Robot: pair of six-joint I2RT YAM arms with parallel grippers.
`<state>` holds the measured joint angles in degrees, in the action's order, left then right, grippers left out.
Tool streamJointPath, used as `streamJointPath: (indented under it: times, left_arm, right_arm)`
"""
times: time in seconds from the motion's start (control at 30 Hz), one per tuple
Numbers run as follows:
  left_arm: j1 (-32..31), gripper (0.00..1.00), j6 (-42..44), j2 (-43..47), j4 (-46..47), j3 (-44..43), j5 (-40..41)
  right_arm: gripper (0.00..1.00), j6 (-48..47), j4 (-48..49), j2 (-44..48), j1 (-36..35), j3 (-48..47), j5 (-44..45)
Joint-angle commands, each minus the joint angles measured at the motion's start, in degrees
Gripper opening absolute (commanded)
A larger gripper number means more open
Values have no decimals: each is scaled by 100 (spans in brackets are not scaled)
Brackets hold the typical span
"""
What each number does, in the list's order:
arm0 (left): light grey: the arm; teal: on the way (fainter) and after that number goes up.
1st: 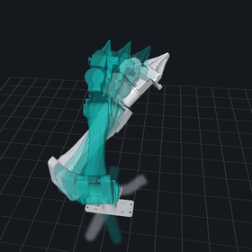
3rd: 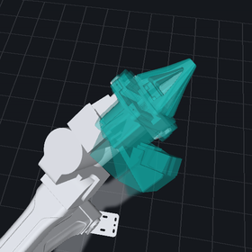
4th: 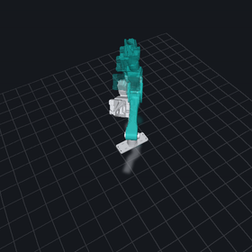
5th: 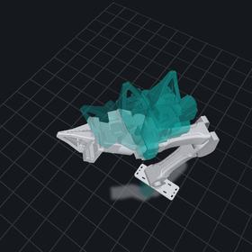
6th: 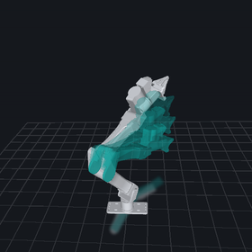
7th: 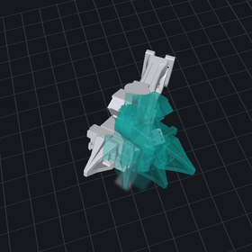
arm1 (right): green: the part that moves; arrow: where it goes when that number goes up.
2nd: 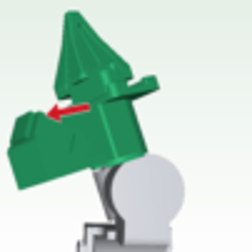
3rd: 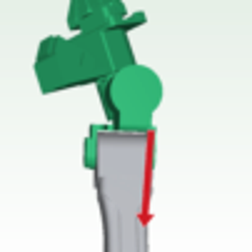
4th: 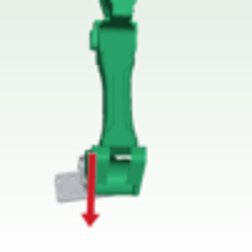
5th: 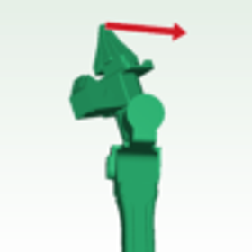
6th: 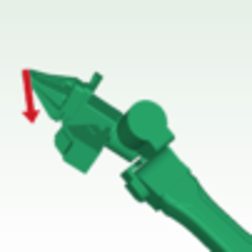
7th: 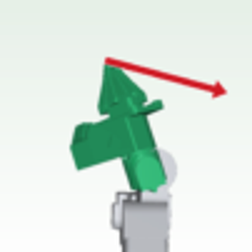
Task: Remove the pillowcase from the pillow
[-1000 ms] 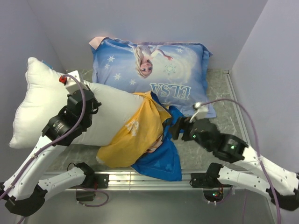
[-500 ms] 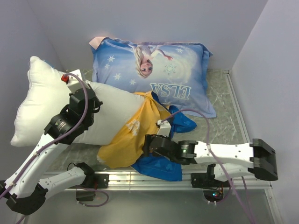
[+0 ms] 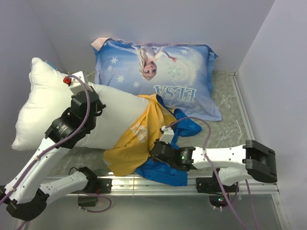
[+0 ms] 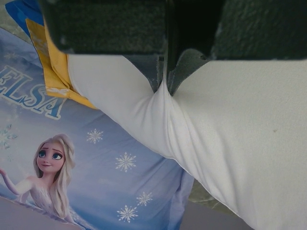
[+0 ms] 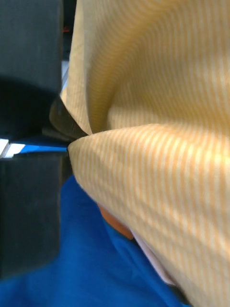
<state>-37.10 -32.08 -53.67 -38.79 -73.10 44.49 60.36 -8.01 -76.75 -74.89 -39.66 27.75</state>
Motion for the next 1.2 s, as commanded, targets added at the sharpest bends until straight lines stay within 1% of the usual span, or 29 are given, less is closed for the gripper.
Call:
streamJointPath:
  times: [0.0, 0.03, 0.07, 0.1, 0.13, 0.2, 0.23, 0.3, 0.33, 0.37, 0.4, 0.43, 0.53, 0.57, 0.67, 0.7, 0.8, 0.97, 1.17]
  left_arm:
    - [-8, 0, 96, 173, 987, -503, 77]
    - [1, 1, 140, 173, 987, -538, 103]
    - [-7, 1, 201, 164, 987, -634, 121]
    - [-8, 1, 228, 164, 987, -679, 139]
    - [-8, 1, 263, 164, 987, -792, 165]
    - [10, 0, 360, 138, 996, -916, 209]
    - [10, 1, 412, 129, 1004, -1047, 235]
    - [10, 1, 518, 94, 978, -1162, 332]
    - [19, 1, 544, 102, 978, -1267, 367]
    - [19, 0, 605, 94, 969, -1294, 411]
    - [19, 0, 623, 94, 969, -1329, 420]
    - [28, 1, 658, 94, 961, -1364, 438]
    - [28, 1, 676, 129, 908, -1444, 473]
    - [36, 1, 685, 146, 899, -1470, 482]
    - [45, 1, 720, 190, 855, -1575, 491]
    - [45, 0, 720, 208, 829, -1610, 464]
    - [45, 1, 720, 234, 785, -1751, 411]
    - [45, 1, 659, 278, 688, -1883, 218]
    - [45, 0, 624, 366, 697, -1708, 200]
  right_arm:
    - [0, 231, -147, 432, 237, 264, 530]
    - [0, 248, -235, 607, 325, 370, 565]
    - [0, 231, -454, 1070, 457, 476, 583]
    - [0, 222, -569, 1353, 754, 703, 600]
    - [0, 179, -683, 1947, 922, 792, 592]
    - [0, 12, -1061, 2539, 1221, 933, 556]
    - [0, -41, -1219, 3029, 1449, 916, 600]
    - [0, -190, -1825, 3419, 1661, 681, 810]
    - [0, -243, -2027, 3682, 1897, 566, 907]
    - [0, -400, -2351, 3798, 2073, 451, 986]
    - [0, -506, -2476, 3895, 2258, 233, 961]
    - [0, -751, -2599, 4070, 2677, 126, 917]
    - [0, -1104, -2679, 4352, 3295, -234, 706]
    - [0, -1288, -2775, 4370, 3636, -331, 671]
    - [0, -1605, -2890, 4397, 4104, -718, 504]
    - [0, -1667, -2916, 4388, 4367, -910, 451]
    - [0, -1913, -3013, 4274, 4789, -1412, 416]
    - [0, -2247, -3233, 3966, 5204, -2342, 398]
    - [0, -2353, -3312, 3764, 5406, -2906, 327]
